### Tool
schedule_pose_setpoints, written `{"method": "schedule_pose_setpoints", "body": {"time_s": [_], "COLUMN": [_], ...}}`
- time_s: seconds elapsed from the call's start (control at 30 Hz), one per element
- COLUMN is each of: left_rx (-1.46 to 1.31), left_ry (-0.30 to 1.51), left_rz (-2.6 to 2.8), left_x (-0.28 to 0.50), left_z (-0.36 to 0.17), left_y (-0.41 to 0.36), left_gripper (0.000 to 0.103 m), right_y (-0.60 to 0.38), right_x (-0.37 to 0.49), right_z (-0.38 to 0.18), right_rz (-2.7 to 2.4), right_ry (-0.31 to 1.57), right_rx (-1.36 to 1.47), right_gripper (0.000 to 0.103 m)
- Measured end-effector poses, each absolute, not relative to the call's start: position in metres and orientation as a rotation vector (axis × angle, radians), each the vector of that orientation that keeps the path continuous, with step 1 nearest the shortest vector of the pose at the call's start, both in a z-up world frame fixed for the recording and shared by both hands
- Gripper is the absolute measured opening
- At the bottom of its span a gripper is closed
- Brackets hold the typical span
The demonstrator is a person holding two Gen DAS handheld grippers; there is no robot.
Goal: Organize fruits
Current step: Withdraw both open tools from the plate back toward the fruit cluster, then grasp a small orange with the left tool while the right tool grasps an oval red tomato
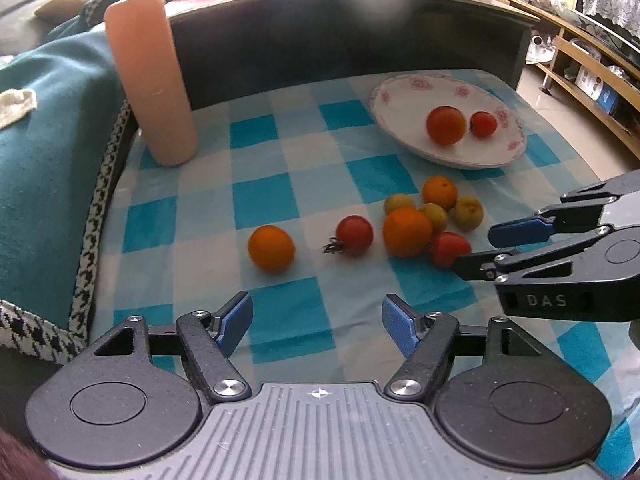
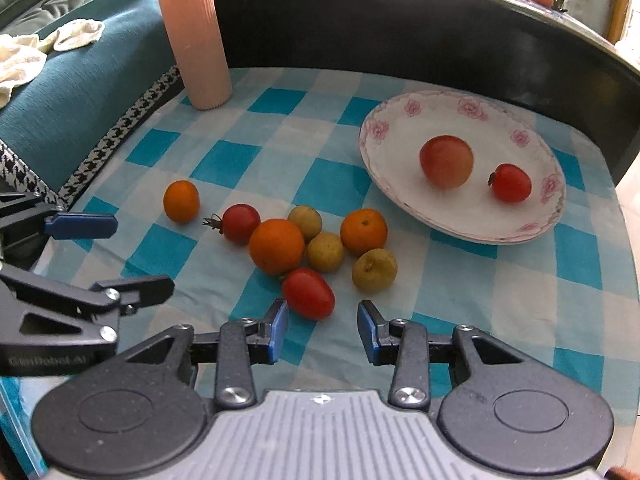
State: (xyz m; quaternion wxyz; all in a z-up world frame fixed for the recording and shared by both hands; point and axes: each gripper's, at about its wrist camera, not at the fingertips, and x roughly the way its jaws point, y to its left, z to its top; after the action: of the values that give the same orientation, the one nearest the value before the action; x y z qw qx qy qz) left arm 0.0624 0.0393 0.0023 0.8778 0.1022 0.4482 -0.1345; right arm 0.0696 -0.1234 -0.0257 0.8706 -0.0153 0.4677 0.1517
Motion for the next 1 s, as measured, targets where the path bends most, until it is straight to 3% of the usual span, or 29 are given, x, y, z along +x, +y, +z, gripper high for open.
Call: {"method": "schedule_pose_setpoints", "body": {"time_s": [0.67,0.83,0.97,1.0], "left_rx": [0.154,0.159,0.146,0.148], "left_ry": [0.911,0.908,0.945,0.948], "left_rz": [-0.247,-0.225,-0.198,-0.195], "left_x": [0.108,0.116,0.122,0.122], "left_z": [-0.014,-0.019,-0.025,-0.026], "left_y": [0.048,0.043,0.043,0.043], "left_gripper": [0.076,0.069,0.053,0.053], "right_y": [-0.115,-0.119,-0.124,-0.125], "right_x": [0.077,0.077,0.077,0.076], "right_z": [-0.037,-0.037,-0.035,-0.034], "right_rz": [0.354,0.353,0.354,0.355], "right_ry": [0.988,0.989,0.986,0.983], "right_rx": [-0.076,-0.066,-0.05,-0.048], "right_gripper": [0.053,0.051,0.048,0.047]}}
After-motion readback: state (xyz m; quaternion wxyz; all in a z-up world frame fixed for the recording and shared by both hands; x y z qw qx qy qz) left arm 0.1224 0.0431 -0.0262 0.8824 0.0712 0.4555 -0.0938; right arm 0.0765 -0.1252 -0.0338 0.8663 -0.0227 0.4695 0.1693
